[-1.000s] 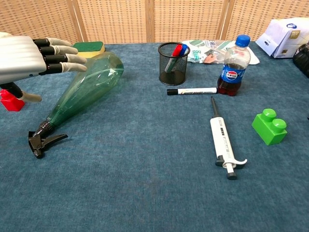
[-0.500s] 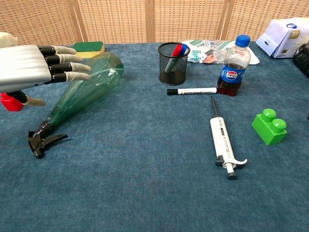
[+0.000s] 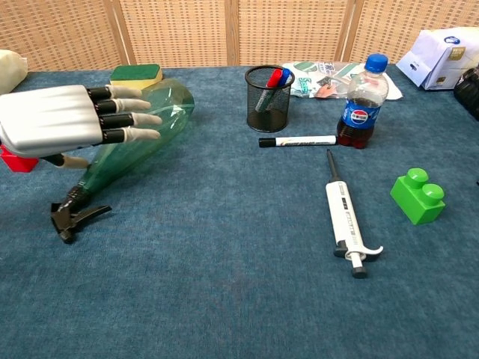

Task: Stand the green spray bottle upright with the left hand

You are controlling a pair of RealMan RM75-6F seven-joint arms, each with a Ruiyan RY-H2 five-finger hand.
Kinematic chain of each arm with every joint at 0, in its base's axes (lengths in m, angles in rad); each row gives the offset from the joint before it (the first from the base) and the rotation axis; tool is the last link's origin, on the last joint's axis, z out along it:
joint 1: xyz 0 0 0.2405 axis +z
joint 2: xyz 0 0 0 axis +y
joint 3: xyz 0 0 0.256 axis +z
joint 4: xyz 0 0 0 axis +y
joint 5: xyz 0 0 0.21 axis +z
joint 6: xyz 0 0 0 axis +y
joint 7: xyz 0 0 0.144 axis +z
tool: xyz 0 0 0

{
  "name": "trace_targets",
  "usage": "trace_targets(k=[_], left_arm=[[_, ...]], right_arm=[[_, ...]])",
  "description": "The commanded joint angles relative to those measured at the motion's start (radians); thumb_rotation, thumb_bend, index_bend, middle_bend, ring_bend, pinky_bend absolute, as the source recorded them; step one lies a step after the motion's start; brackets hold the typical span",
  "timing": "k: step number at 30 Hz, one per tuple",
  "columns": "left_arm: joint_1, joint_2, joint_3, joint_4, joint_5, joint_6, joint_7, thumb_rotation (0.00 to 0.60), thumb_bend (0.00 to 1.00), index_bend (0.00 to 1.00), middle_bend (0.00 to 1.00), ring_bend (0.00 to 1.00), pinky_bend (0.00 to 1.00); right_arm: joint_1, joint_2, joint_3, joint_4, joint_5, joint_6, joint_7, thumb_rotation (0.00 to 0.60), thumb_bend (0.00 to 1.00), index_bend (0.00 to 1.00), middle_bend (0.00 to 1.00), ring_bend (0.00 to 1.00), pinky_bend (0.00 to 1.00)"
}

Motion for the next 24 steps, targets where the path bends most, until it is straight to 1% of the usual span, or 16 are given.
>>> trace_targets(k=[1, 4, 10, 14, 20, 24], left_arm=[[-0.01, -0.026, 0.016, 0.034, 0.007, 0.001, -0.006, 0.6, 0.23, 0.0, 0.0, 0.0, 0.0], [-0.014, -0.043, 0.018, 0.053, 0.0, -0.005, -0.006, 0.6, 0.23, 0.0, 0.0, 0.0, 0.0], [-0.02, -0.08, -0.016, 0.04, -0.055, -0.029, -0.005, 0.6, 0.23, 0.0, 0.0, 0.0, 0.0], [-0.032, -0.093, -0.044, 0.0, -0.094, -0.053, -0.012, 0.6, 0.23, 0.0, 0.0, 0.0, 0.0], [-0.057, -0.095, -0.055, -0.063, -0.11, -0.067, -0.005, 0.6, 0.23, 0.0, 0.0, 0.0, 0.0], [-0.068, -0.091, -0.079, -0.118, -0.134, -0.064, -0.012, 0.6, 0.23, 0.0, 0.0, 0.0, 0.0]], right_arm=[[-0.005, 0.002, -0.001, -0.001, -0.002, 0.007, 0.005, 0.6, 0.57, 0.22, 0.22, 0.06, 0.14], [-0.01, 0.003, -0.004, 0.0, -0.002, 0.011, 0.009, 0.6, 0.57, 0.22, 0.22, 0.06, 0.14], [-0.016, 0.003, -0.006, 0.005, -0.005, 0.02, 0.018, 0.6, 0.57, 0.22, 0.22, 0.06, 0.14], [-0.023, 0.005, -0.006, 0.009, -0.005, 0.028, 0.026, 0.6, 0.57, 0.22, 0.22, 0.06, 0.14], [-0.034, 0.006, -0.008, 0.017, -0.007, 0.044, 0.039, 0.6, 0.57, 0.22, 0.22, 0.06, 0.14], [-0.04, 0.008, -0.008, 0.021, -0.008, 0.052, 0.046, 0.6, 0.57, 0.22, 0.22, 0.06, 0.14]])
